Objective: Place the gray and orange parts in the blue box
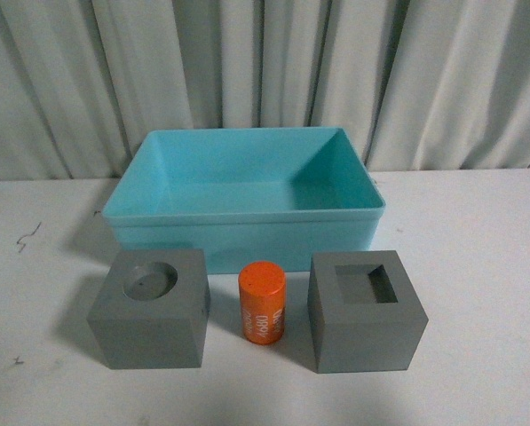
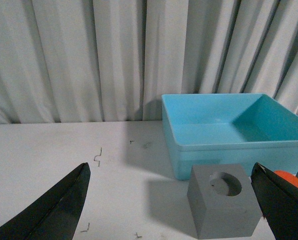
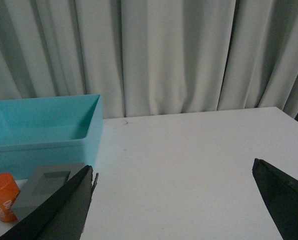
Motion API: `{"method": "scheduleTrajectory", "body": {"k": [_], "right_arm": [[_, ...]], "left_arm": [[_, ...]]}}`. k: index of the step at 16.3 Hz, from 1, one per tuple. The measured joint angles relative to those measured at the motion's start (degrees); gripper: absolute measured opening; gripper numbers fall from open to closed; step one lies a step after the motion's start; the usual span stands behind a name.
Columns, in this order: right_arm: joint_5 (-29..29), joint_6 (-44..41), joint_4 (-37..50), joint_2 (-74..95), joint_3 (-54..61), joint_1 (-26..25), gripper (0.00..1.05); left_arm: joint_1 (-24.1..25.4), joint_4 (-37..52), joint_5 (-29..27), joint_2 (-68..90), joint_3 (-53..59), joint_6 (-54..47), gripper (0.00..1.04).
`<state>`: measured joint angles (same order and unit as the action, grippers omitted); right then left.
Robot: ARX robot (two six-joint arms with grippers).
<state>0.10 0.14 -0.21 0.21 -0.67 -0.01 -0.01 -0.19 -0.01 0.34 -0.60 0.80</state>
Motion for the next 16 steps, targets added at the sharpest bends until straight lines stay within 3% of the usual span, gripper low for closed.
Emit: {"method": "scheduleTrajectory", "body": {"k": [16], "right_arm": [[0.0,0.0,0.0,0.0,0.0,0.0,0.98]], "left_arm": [[0.0,0.0,0.0,0.0,0.0,0.0,0.98]]}}
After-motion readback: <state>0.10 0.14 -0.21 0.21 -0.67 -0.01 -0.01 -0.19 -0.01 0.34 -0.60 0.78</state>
